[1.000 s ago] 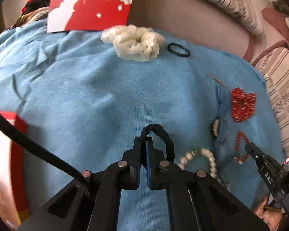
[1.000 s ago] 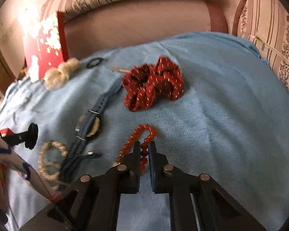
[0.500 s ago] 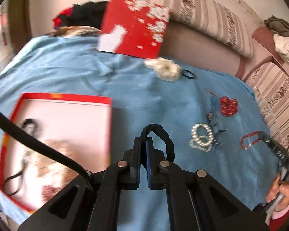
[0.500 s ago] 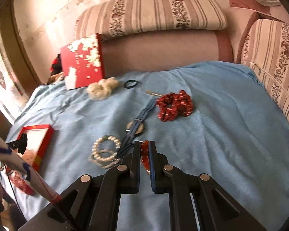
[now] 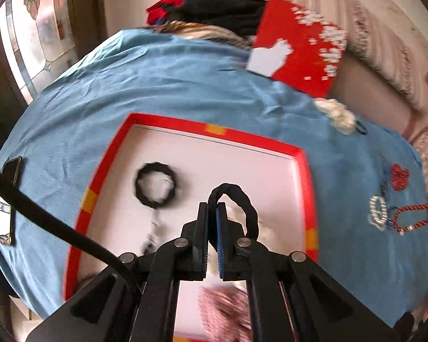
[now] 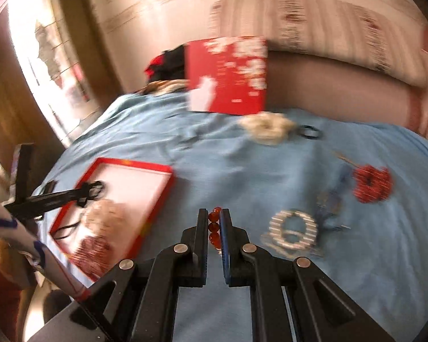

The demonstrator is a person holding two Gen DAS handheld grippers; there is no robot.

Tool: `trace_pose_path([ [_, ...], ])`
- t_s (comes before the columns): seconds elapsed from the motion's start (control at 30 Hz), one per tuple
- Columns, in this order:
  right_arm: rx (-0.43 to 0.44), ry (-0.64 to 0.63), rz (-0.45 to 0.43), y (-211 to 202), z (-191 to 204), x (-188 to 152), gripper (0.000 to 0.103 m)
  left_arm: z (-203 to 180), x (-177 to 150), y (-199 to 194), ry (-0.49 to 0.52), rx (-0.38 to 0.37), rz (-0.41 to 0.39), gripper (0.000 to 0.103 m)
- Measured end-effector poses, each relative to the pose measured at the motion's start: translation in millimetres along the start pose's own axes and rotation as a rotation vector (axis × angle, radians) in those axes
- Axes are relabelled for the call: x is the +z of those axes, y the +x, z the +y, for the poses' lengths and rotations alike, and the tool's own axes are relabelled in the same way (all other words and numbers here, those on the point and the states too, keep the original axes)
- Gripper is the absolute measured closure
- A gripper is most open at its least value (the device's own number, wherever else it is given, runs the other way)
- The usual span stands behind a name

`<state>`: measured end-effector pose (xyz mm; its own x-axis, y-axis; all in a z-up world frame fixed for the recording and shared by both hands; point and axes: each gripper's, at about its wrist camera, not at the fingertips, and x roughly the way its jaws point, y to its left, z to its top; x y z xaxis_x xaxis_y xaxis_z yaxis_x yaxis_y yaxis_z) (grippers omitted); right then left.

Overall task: Organize jewelry
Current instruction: 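Carry hair tie and red bracelet into the tray and open both grippers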

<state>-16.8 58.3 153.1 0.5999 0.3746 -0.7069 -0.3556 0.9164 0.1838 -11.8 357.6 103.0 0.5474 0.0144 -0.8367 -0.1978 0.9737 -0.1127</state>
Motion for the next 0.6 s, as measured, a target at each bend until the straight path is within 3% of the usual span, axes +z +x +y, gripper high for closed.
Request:
trace_pose_path([
  [0.3,0.105,-0.112,0.112,104,125,34,0.095,44,34,54,-0.079,0.034,0.044,0.098],
  [0.47,0.127,-0.132,0.149,151,160,40,0.094,66,38,74,-0.130,0.024,0.068,0.098],
  [0.6,0.090,-0.134,0.194,183,158,33,0.094,66,40,75,-0.130,0.000,0.057,0.098],
])
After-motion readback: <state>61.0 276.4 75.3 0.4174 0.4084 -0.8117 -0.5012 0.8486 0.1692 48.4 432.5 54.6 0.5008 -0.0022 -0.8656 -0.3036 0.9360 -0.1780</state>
